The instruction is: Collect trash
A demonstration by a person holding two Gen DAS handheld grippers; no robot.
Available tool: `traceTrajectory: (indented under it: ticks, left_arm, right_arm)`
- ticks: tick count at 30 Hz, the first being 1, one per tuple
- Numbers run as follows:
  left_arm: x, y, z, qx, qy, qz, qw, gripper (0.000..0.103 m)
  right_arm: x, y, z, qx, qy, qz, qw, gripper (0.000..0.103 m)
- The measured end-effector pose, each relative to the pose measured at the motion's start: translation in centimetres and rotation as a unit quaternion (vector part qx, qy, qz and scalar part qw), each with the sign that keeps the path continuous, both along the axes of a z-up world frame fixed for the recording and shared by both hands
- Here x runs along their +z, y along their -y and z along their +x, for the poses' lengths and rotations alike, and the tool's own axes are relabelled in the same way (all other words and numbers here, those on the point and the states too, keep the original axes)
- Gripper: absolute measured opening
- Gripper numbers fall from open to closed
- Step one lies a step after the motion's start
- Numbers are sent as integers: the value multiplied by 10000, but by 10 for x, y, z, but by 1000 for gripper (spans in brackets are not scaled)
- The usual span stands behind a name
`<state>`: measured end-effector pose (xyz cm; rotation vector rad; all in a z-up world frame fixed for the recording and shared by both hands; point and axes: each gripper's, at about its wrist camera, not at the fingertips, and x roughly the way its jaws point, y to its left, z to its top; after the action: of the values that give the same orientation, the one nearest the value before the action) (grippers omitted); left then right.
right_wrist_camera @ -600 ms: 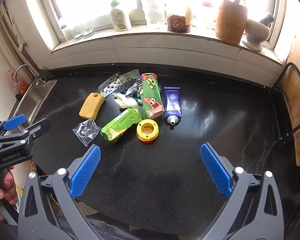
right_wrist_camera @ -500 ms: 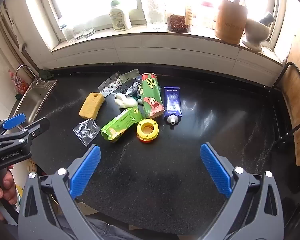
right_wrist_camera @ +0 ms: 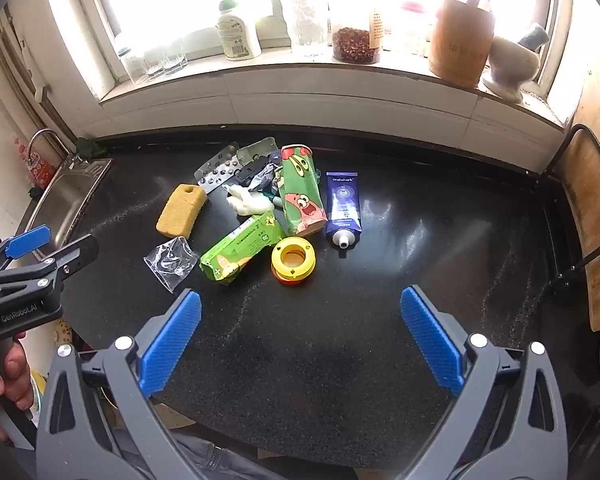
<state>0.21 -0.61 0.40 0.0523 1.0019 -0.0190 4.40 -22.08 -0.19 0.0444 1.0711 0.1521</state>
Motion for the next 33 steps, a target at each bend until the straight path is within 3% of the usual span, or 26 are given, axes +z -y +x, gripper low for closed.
traceTrajectory:
  ticks: [33]
  left_arm:
    - [-7,-4,0,27,-150,-48,9999,97]
  right_arm:
    - [-3,-5,2,12,-12,18,10000,97]
